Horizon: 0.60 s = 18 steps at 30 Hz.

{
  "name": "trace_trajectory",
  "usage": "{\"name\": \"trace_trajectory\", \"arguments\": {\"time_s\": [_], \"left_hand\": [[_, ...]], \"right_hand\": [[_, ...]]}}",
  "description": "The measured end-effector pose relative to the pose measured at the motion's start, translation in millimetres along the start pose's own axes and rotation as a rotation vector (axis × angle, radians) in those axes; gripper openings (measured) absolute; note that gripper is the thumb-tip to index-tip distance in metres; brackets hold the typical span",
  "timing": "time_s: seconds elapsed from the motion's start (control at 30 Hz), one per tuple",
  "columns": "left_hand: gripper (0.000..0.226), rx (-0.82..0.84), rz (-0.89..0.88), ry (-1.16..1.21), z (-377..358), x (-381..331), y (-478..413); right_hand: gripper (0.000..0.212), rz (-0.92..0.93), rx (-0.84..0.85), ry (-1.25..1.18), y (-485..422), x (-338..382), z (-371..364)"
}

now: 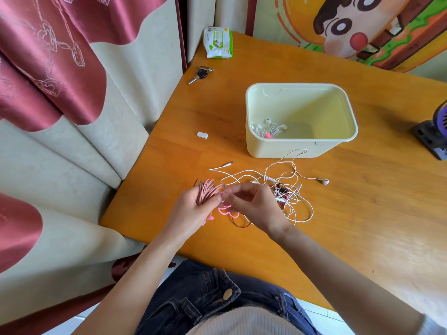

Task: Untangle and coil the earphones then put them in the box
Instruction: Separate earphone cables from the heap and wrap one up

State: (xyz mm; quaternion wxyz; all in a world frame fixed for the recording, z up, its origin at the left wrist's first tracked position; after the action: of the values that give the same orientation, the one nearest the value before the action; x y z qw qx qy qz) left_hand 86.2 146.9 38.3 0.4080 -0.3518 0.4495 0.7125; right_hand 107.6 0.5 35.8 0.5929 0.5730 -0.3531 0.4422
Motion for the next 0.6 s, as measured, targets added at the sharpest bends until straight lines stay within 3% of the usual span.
{"name": "trace_trajectory", "arguments": {"time_s": [0.07,0.2,0.33,0.5,0.6], "left_hand": [[0.024,0.014,0.002,-0.005,0,1,1],[0.011,0.0,-0.072,-0.049,-1,-7,3],[0.018,-0.043,-0.096,-0.082,0,-12,3],[0.008,-0.016,-0.007,0.079,-2,-15,7],[0.012,-0.026,-0.011,0.046,-2,-17,8]], "right_hand": [[0.008,0.028,-0.006,0.012,-1,1,1],[0.018,0.134,-0.085,0.057,-1,4,2],[0.015,0.286,-0.144,0.221,2,9,0],[0.009,0.083,-0.028,-0.068,1,3,0],[0.011,0.078,-0.003,-0.088,4,-1,-1]]}}
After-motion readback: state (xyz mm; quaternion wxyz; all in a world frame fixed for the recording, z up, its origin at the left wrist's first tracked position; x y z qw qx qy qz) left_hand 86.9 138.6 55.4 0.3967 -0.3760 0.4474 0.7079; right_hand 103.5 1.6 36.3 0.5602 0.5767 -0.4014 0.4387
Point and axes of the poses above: each hand's wrist, its own y-axis away from the middle knuckle, its own z-axis out of the back of the hand, x = y × z, the point moved 4 cm from there along -y, towards the middle knuckle, and after that the axes turned 14 degrees about -x, right-handed, at the moved point
